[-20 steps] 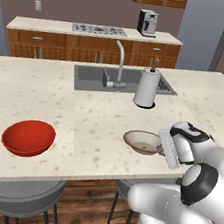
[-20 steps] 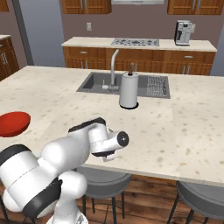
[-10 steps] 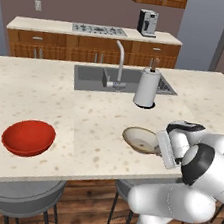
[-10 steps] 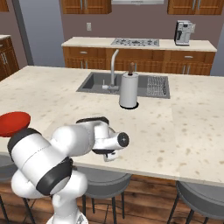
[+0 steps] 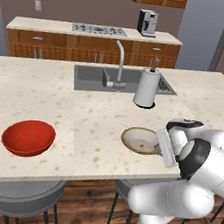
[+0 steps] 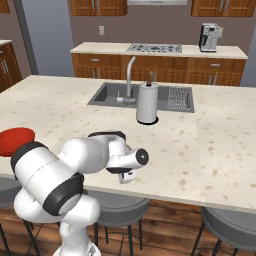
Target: Pick up the bowls from the cabinet and place each bowl in front of a stool on the dining counter.
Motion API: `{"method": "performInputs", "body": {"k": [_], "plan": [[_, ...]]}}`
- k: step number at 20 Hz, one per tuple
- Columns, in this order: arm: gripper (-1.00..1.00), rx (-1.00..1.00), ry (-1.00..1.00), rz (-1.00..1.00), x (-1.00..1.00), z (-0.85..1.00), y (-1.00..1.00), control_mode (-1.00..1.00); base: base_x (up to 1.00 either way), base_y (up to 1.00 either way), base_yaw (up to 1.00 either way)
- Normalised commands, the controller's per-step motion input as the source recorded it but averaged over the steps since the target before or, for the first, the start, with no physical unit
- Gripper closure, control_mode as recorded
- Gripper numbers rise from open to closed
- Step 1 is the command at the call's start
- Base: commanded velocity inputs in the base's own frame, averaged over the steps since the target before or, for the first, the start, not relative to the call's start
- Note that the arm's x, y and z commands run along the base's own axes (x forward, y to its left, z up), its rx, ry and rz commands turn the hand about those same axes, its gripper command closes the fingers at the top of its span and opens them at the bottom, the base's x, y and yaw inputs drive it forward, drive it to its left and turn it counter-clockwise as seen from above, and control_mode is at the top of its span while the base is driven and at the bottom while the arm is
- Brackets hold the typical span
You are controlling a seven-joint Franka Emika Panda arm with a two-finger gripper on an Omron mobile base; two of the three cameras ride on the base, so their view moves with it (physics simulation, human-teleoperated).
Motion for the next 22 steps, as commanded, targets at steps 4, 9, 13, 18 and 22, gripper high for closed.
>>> {"method": "performInputs", "body": {"k": [4, 9, 13, 18, 22], "plan": [[-1.00, 0.00, 0.00, 0.00, 0.00, 0.01, 0.00, -1.00, 0.00, 0.00, 0.00], [-1.00, -0.02, -0.01, 0.00, -0.01, 0.23, 0.00, -1.00, 0.00, 0.00, 0.00], [-1.00, -0.08, 0.02, 0.00, -0.09, 0.64, 0.00, -1.00, 0.00, 0.00, 0.00], [-1.00, -0.10, 0.12, 0.00, -0.30, 0.73, 0.00, -1.00, 0.00, 0.00, 0.00], [-1.00, -0.11, 0.19, 0.00, -0.44, 0.65, 0.00, -1.00, 0.00, 0.00, 0.00]]}}
